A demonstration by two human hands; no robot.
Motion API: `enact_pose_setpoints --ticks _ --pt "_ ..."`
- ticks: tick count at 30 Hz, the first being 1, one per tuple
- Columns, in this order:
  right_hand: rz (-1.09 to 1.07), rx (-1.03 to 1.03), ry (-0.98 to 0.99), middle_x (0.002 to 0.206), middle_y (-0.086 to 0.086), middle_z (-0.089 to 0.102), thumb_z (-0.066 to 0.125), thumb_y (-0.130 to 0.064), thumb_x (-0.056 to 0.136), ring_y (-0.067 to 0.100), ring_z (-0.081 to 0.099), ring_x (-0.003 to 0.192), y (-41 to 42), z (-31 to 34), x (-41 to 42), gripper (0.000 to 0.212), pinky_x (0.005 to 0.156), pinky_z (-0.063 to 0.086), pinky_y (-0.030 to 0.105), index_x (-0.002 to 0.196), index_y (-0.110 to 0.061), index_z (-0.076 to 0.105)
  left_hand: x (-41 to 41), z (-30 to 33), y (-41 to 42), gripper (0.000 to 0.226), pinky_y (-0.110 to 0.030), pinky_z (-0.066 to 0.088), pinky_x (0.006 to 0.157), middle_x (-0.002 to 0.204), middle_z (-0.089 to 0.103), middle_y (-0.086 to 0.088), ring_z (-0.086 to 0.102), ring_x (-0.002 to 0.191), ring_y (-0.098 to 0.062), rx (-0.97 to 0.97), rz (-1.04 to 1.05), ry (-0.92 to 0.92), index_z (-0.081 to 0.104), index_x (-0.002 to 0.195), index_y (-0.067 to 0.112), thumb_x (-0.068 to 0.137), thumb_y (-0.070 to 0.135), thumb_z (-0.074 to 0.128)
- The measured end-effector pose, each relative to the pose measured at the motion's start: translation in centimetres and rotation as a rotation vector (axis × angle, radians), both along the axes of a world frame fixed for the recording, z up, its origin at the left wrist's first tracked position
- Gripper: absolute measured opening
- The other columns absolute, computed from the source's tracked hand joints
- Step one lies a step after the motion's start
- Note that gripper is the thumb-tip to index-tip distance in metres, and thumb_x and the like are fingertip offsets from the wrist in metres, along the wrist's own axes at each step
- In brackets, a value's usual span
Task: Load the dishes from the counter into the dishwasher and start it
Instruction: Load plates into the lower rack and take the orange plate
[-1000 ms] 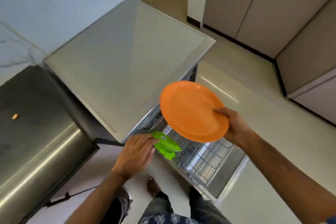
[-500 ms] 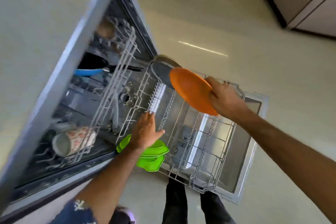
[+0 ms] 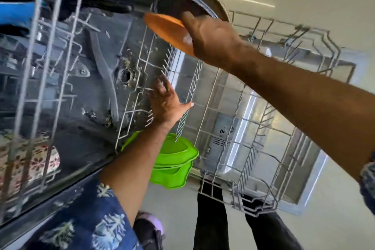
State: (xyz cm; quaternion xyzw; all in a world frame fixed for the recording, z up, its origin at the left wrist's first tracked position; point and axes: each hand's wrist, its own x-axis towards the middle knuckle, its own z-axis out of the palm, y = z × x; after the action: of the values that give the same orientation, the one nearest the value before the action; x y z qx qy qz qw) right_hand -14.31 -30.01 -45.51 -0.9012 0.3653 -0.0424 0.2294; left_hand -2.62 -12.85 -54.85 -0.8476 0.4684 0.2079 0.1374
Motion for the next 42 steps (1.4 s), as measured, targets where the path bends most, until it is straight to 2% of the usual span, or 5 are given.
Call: enact_pose_setpoints --ticks 17,20,24,30,42 --pt "0.060 0.015 -0.043 0.106 0.020 0.058 0.060 -0.009 0.091 0.036 0.060 0.080 0.5 1.2 -1.7 0.053 0.057 0.042 0.039 0.133 -0.007 0.029 -0.3 3.4 0.0 0.113 -0.055 0.020 0.120 0.163 0.008 -0.025 0.013 0.151 -0.037 0.018 -0.046 0.070 0.000 0.157 0.003 0.085 0.067 0.059" --pt "0.065 0.007 -0.028 0.121 0.019 0.056 0.057 -0.010 0.091 0.036 0.059 0.098 3.1 3.9 -5.2 0.057 0.061 0.049 0.042 0.144 -0.006 0.035 -1.3 6.6 0.9 0.102 -0.053 0.013 0.123 0.164 0.001 -0.025 0.005 0.153 -0.036 -0.011 -0.134 0.060 -0.001 0.157 0.002 0.092 0.064 0.047" --pt "0.161 0.092 0.058 0.151 0.017 0.037 0.065 -0.025 0.090 0.037 0.043 0.130 7.0 9.4 -9.4 0.080 0.090 0.053 0.052 0.154 -0.005 0.022 -4.2 15.6 2.9 0.095 -0.052 0.010 0.123 0.163 -0.001 -0.026 0.001 0.153 -0.036 -0.037 -0.303 -0.008 -0.001 0.156 -0.003 0.097 0.061 0.036" --pt "0.256 0.046 0.194 0.161 0.021 0.018 0.056 -0.047 0.094 0.038 0.019 0.149 12.6 19.6 -12.9 0.085 0.119 0.024 0.053 0.156 -0.006 0.017 -9.0 29.6 8.5 0.090 -0.052 0.010 0.124 0.163 0.003 -0.027 0.003 0.153 -0.038 -0.128 -0.412 -0.048 0.007 0.155 -0.005 0.095 0.062 0.016" --pt "0.553 -0.103 0.120 0.165 0.015 0.011 0.036 -0.062 0.095 0.033 0.010 0.152 26.2 36.8 -10.0 0.085 0.121 0.016 0.055 0.158 -0.010 0.011 -10.1 48.2 29.4 0.087 -0.052 0.017 0.122 0.165 0.007 -0.021 0.007 0.153 -0.034 -0.249 -0.066 -0.120 0.014 0.156 -0.002 0.097 0.059 0.033"
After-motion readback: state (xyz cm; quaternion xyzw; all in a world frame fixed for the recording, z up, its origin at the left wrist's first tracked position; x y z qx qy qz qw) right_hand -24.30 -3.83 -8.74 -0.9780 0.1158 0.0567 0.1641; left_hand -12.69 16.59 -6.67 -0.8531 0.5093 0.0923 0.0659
